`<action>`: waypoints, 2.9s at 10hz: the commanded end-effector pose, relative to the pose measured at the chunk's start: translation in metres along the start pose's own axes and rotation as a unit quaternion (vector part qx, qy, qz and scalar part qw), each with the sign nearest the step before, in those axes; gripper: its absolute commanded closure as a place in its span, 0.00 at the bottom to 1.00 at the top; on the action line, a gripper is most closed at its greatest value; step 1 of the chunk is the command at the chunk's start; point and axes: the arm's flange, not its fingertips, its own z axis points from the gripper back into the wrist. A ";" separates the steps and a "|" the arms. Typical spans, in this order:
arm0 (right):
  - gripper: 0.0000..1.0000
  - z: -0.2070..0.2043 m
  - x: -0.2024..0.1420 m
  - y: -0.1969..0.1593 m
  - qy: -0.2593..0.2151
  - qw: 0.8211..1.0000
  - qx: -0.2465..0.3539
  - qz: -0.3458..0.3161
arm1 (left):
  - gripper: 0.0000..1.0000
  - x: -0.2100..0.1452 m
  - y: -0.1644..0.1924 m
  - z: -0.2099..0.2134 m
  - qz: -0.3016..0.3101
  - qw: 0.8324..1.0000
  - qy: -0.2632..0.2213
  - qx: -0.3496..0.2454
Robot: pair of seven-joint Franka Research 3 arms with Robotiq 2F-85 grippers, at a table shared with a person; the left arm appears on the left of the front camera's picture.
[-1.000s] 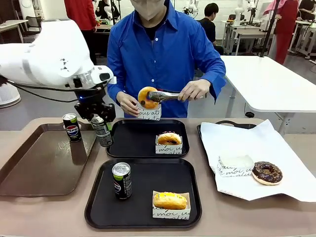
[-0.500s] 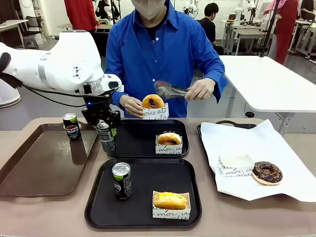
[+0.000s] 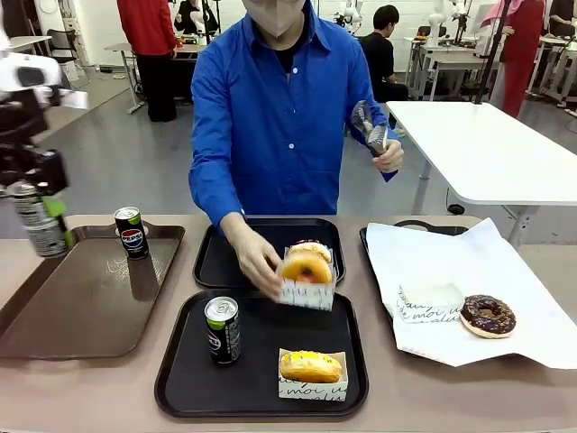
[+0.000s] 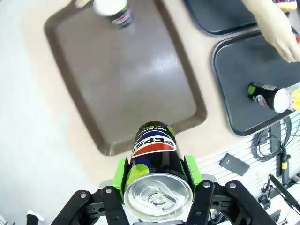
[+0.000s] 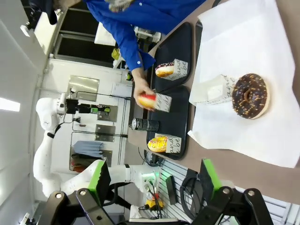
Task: Set up donuts and drinks on trays.
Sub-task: Pick up one Pepsi coke from the Handle tray and place it on the Flat Tray without a Pepsi coke.
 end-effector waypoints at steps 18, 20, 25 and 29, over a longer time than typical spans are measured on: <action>0.00 0.001 0.000 -0.001 -0.002 1.000 0.007 0.007 | 0.41 0.021 -0.021 -0.014 -0.024 1.000 0.010 0.003; 0.00 0.001 0.000 -0.001 -0.002 1.000 0.007 0.007 | 0.41 0.043 -0.037 -0.005 -0.055 0.998 -0.017 0.017; 0.00 0.001 0.000 -0.001 -0.002 1.000 0.007 0.007 | 0.41 0.150 -0.077 0.001 -0.066 0.996 -0.060 0.025; 0.00 0.001 0.000 -0.001 -0.002 1.000 0.007 0.007 | 0.41 0.170 -0.091 -0.024 -0.086 0.995 -0.042 0.009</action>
